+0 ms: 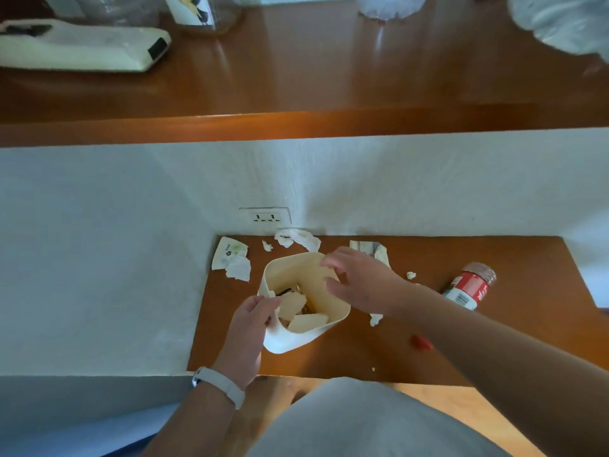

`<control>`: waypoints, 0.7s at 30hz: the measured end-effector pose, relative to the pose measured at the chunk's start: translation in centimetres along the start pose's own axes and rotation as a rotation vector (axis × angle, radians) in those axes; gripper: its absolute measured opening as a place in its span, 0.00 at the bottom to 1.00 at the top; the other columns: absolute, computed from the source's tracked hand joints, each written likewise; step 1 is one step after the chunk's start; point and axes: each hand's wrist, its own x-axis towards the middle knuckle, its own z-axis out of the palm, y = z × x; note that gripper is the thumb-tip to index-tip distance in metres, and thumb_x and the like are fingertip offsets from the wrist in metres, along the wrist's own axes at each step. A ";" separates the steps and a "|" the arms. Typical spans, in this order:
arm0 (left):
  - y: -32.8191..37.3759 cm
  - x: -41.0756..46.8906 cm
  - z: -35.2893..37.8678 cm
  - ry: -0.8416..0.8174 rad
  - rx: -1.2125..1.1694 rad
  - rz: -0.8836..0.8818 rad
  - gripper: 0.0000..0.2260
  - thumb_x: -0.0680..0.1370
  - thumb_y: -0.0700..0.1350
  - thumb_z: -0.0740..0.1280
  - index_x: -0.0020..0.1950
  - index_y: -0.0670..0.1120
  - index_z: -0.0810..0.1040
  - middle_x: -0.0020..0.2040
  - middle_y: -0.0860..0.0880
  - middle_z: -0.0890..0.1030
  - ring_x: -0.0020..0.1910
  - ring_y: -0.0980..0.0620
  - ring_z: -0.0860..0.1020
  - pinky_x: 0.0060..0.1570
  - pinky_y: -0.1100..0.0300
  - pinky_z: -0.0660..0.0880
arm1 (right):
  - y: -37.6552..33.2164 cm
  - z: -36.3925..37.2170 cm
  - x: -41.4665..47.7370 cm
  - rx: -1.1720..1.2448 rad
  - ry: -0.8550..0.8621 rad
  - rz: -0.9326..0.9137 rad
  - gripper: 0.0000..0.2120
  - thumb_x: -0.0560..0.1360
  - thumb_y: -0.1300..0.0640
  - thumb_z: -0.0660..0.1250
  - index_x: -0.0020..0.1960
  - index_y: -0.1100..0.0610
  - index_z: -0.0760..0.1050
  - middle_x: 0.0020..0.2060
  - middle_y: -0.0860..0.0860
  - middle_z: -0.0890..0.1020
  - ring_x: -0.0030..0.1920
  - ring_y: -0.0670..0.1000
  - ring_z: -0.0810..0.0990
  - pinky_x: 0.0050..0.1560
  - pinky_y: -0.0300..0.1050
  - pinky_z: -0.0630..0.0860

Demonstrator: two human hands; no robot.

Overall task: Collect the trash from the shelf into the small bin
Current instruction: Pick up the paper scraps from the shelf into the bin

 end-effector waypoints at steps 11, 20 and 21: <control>0.0 1.1 1.2 -0.059 0.037 0.000 0.10 0.77 0.48 0.69 0.45 0.43 0.74 0.42 0.42 0.73 0.47 0.44 0.71 0.54 0.51 0.71 | 11.8 2.6 -3.0 -0.278 -0.201 0.382 0.23 0.78 0.49 0.67 0.72 0.49 0.68 0.62 0.49 0.75 0.57 0.51 0.78 0.56 0.48 0.79; -0.3 0.6 1.2 -0.049 0.046 0.011 0.13 0.74 0.53 0.69 0.48 0.44 0.76 0.48 0.38 0.76 0.51 0.43 0.75 0.60 0.50 0.73 | 14.3 6.0 -1.9 -0.291 -0.248 0.426 0.24 0.77 0.55 0.68 0.71 0.54 0.67 0.63 0.54 0.72 0.62 0.57 0.75 0.59 0.52 0.77; -0.2 0.5 1.2 -0.041 0.045 0.012 0.14 0.72 0.54 0.69 0.48 0.44 0.76 0.48 0.37 0.76 0.51 0.43 0.75 0.61 0.49 0.73 | 14.4 6.3 -1.8 -0.274 -0.253 0.426 0.22 0.77 0.56 0.67 0.70 0.54 0.68 0.62 0.54 0.72 0.61 0.56 0.76 0.59 0.52 0.77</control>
